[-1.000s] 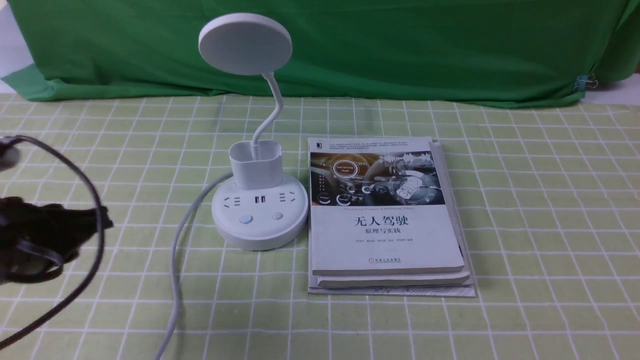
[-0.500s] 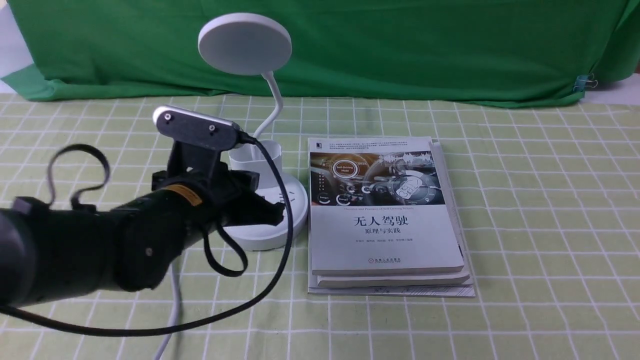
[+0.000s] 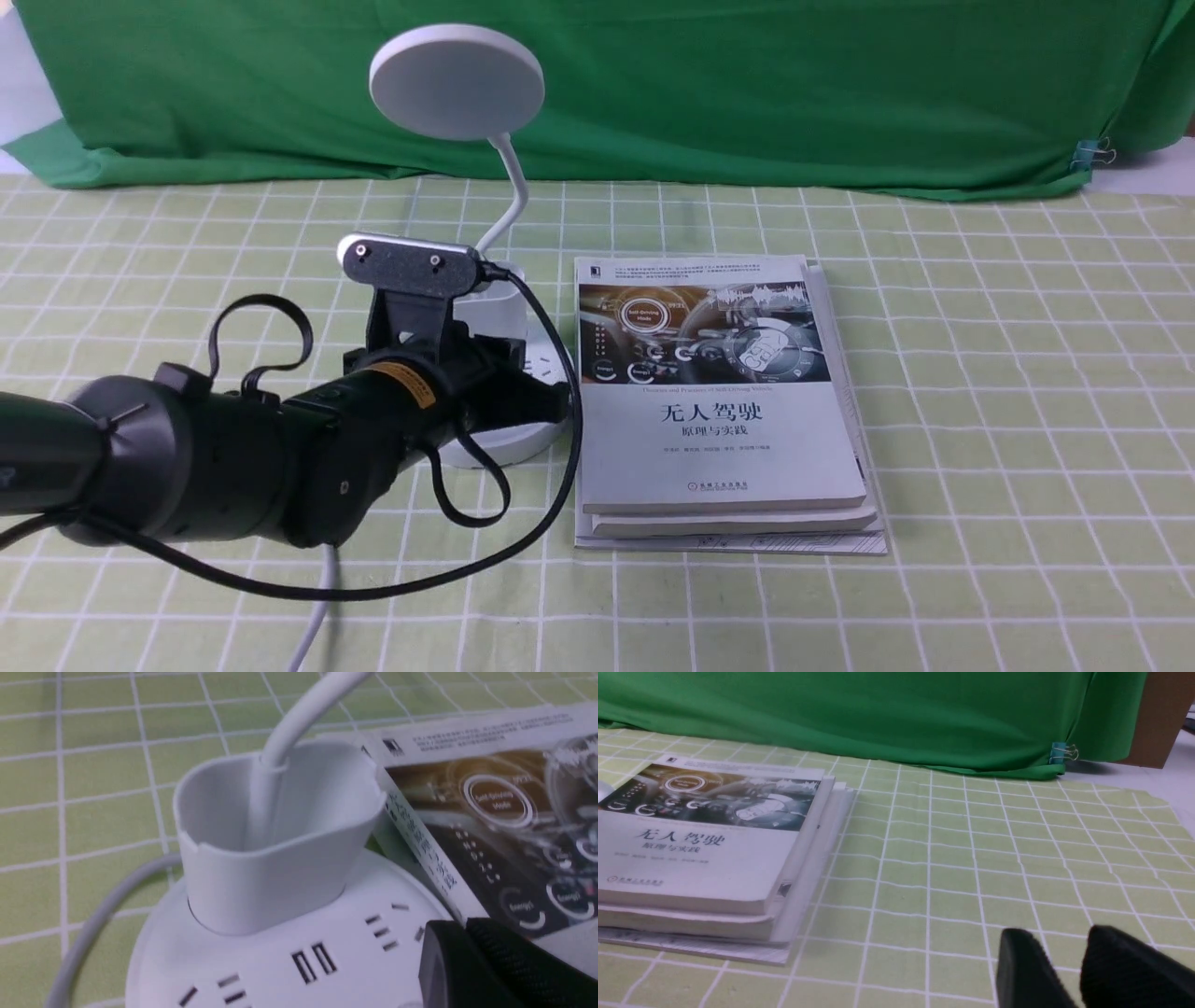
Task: Turn on the table lamp on the green coffee tablecloth with your hand.
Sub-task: 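Press the power button on the lamp base to turn the lamp on with the left gripper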
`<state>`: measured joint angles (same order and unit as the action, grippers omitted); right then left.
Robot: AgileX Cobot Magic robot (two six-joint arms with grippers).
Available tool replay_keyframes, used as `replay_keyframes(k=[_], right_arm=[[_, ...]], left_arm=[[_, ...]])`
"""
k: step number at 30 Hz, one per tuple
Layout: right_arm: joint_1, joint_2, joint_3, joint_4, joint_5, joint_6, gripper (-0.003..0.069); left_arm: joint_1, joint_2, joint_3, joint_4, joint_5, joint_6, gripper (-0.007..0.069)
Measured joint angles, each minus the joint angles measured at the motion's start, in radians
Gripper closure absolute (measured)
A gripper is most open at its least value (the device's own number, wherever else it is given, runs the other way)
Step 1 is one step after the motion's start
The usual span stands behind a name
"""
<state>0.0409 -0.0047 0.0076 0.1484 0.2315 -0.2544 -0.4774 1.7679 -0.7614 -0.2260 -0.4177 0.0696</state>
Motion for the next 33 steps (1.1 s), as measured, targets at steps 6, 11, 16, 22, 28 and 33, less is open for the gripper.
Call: replay_keyframes(k=[6,11,16,22,28,33], right_arm=[[0.0,0.0,0.0,0.0,0.0,0.0,0.0414],[0.0,0.0,0.0,0.0,0.0,0.0,0.0414],[0.0,0.0,0.0,0.0,0.0,0.0,0.0414],[0.0,0.0,0.0,0.0,0.0,0.0,0.0414],[0.0,0.0,0.0,0.0,0.0,0.0,0.0414],[0.0,0.0,0.0,0.0,0.0,0.0,0.0414]], left_arm=[[0.0,0.009,0.0,0.007,0.011,-0.01,0.0606],[0.0,0.016,-0.03,0.007,0.127,-0.026,0.0606],[0.0,0.016,-0.181,0.012,0.437,-0.037,0.0606],[0.005,0.017,-0.292,0.056,0.554,-0.037,0.0606],[0.043,0.023,-0.307,0.067,0.601,-0.054,0.0606],[0.05,0.039,-0.307,0.075,0.601,-0.063,0.0606]])
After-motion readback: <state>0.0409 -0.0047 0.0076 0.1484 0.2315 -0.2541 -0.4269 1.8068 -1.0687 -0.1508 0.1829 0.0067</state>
